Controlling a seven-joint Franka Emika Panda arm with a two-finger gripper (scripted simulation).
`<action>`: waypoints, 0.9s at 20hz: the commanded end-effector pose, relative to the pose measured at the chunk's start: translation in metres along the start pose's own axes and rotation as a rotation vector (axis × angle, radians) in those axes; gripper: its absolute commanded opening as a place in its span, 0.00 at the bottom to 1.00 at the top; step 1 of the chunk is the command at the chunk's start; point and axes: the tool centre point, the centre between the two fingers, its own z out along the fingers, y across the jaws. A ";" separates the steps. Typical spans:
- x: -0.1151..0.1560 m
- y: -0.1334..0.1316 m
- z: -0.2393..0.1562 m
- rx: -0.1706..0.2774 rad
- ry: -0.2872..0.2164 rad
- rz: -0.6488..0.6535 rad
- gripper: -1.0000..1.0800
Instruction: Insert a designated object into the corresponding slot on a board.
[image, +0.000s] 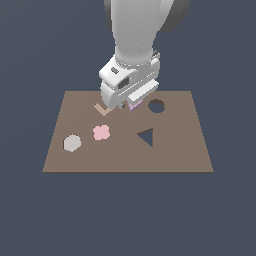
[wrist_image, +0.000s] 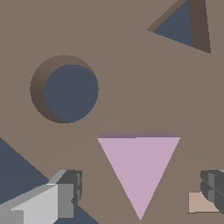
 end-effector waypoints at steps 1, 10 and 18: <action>-0.002 -0.001 0.003 -0.001 0.000 -0.016 0.96; -0.002 0.000 0.013 -0.001 0.000 -0.017 0.96; -0.003 0.000 0.023 -0.001 0.000 -0.019 0.00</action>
